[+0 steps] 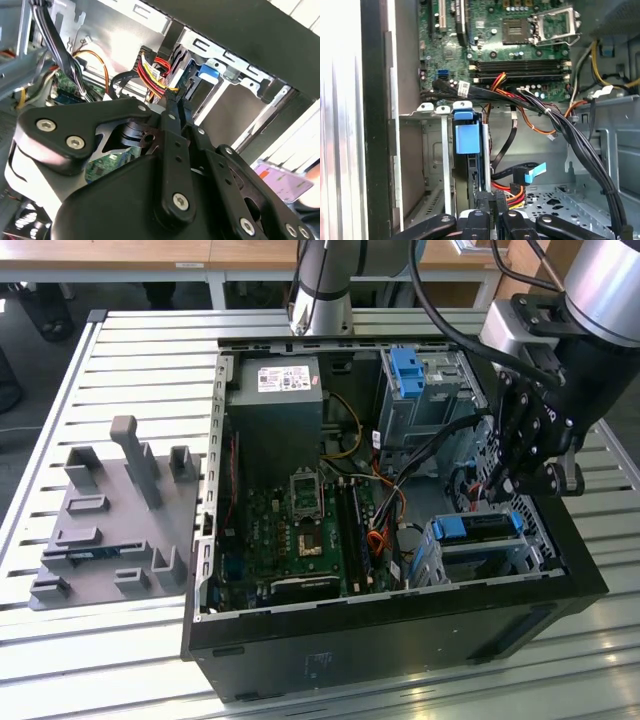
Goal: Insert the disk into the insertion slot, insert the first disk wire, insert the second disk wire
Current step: 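Insert the first disk wire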
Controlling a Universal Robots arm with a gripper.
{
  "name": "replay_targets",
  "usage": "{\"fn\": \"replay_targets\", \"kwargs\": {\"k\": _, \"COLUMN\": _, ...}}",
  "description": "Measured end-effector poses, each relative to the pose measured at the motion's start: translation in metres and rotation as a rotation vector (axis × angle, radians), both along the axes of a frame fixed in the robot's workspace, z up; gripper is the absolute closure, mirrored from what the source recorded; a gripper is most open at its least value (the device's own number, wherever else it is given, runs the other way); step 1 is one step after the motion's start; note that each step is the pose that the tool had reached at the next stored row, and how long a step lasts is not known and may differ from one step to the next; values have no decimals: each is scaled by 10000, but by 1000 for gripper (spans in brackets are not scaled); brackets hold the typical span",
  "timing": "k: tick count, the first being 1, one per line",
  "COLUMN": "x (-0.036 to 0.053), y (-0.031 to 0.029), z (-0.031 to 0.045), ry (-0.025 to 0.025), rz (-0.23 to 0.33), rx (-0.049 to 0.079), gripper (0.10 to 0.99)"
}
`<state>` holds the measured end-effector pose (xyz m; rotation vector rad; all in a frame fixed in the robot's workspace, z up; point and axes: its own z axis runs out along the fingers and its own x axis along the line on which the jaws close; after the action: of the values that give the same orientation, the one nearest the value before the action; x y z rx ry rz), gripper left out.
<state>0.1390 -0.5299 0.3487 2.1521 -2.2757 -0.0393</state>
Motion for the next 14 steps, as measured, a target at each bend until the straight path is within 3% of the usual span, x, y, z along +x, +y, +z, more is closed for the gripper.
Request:
{"fn": "replay_targets", "kwargs": {"k": 2, "x": 1, "y": 0, "z": -1, "ry": -20, "rz": 324, "rx": -1, "gripper": 922}}
{"fn": "replay_targets", "kwargs": {"k": 4, "x": 0, "y": -1, "z": -3, "ry": -77, "rz": 555, "rx": -2, "gripper": 922}}
{"fn": "replay_targets", "kwargs": {"k": 11, "x": -72, "y": -30, "z": -36, "ry": -348, "rz": 709, "rx": -10, "gripper": 922}}
{"fn": "replay_targets", "kwargs": {"k": 14, "x": -74, "y": -35, "z": -49, "ry": -383, "rz": 718, "rx": -10, "gripper": 922}}
